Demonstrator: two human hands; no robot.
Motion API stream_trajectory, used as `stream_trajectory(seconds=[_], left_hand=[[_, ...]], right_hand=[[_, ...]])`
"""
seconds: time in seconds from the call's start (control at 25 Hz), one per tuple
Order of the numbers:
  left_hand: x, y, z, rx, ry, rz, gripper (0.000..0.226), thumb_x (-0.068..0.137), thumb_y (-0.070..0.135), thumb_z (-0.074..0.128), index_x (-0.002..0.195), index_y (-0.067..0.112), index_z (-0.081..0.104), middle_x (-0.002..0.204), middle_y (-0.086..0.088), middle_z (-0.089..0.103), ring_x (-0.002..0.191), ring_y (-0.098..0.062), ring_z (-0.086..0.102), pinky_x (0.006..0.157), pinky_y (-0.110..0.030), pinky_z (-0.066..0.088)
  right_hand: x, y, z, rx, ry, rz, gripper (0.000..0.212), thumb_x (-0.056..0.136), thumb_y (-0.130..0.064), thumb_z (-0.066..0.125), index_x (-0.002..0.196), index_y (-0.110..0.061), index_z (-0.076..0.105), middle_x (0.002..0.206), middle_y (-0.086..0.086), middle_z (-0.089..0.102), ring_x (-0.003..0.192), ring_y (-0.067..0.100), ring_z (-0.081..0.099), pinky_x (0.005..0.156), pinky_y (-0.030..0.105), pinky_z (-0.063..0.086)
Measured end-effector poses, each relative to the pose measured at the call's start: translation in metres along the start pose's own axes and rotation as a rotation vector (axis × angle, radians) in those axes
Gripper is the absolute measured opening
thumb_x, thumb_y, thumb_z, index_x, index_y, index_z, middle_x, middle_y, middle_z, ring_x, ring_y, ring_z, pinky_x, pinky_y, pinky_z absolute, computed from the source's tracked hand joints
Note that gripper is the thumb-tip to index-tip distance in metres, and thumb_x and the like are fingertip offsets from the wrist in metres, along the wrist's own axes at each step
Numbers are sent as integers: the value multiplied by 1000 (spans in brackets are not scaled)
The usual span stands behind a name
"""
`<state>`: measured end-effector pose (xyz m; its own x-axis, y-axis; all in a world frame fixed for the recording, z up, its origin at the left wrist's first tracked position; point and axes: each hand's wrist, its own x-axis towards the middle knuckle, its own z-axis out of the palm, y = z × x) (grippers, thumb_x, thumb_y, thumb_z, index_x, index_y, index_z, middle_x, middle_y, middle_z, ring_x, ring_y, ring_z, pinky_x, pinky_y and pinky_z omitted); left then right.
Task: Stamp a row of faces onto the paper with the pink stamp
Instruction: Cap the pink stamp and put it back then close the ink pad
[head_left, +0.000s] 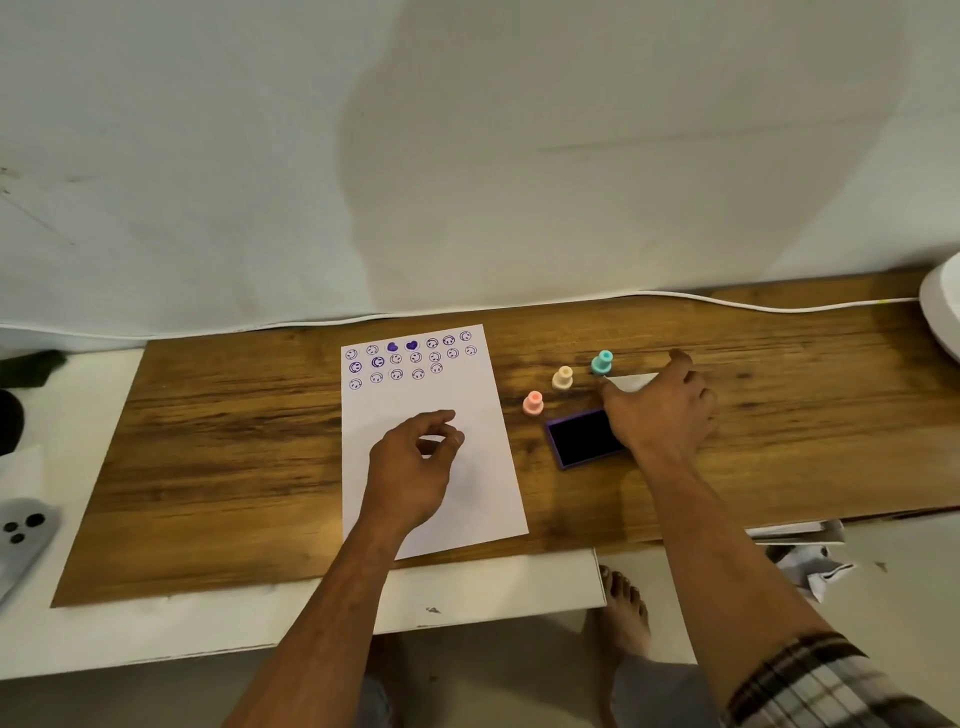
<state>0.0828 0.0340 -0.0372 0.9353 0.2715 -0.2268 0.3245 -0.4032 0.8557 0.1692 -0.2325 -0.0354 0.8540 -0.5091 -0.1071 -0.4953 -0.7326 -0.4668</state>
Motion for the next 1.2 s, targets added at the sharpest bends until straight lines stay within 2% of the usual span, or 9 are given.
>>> stream_trajectory(seconds=[0.12,0.28,0.4,0.48,0.88,1.0,1.08,1.16,1.2], left_hand=[[3,2,0,-4,24,3,31,94,25,72,125,23,72,117,0,76,98,-18,71,92,-40,62],[2,4,1,-6,33,7,31,94,25,72,125,24,71,117,0,76,97,-20,71,88,-32,60],[-2,3,0,11,40,13,31,94,25,72,125,25,71,115,3,76,94,-14,70,77,-15,52],[-2,3,-3,25,49,15,31,94,25,73,125,25,71,116,4,75,93,-12,68,75,-10,47],[2,2,-5,29,52,16,30,94,23,73,123,27,71,110,9,73,88,0,65,73,-5,42],[2,3,-7,31,54,8,30,94,23,73,123,27,70,109,10,73,87,-1,66,76,-8,47],[2,3,-9,36,77,15,29,93,24,73,123,25,71,109,10,73,87,-3,67,84,-21,56],[2,2,-13,63,120,22,31,93,24,73,124,20,70,114,4,74,96,-10,69,94,-34,58],[2,1,-15,88,146,23,33,93,23,73,125,18,69,121,0,72,104,-15,69,99,-38,57]], right_hand=[[-27,-1,-8,98,41,-53,104,76,-65,81,153,-17,31,155,18,43,141,40,41,110,56,44],[-78,-3,6,5,-91,-142,108,76,-68,80,155,-17,27,158,16,37,145,37,36,116,53,42],[-84,-5,14,-84,-91,-182,106,79,-71,76,156,-17,27,159,17,37,145,36,36,113,51,43],[-80,-4,16,-95,-82,-182,106,78,-72,75,156,-17,28,158,17,38,145,38,37,112,53,45],[-74,2,31,-146,-63,-211,105,78,-77,70,154,-18,28,157,17,43,142,39,41,110,57,44],[-75,2,29,-171,-88,-209,104,82,-77,67,157,-18,26,159,17,40,144,39,39,112,57,41],[-78,-3,25,-164,-69,-206,103,84,-77,64,159,-18,24,162,17,36,147,40,35,114,59,37],[-89,-13,23,-83,-3,-340,89,90,-70,63,156,-18,30,159,17,41,144,40,40,113,59,40],[-98,-20,26,-23,0,-453,77,93,-64,63,152,-21,36,153,14,47,139,37,45,110,57,46]])
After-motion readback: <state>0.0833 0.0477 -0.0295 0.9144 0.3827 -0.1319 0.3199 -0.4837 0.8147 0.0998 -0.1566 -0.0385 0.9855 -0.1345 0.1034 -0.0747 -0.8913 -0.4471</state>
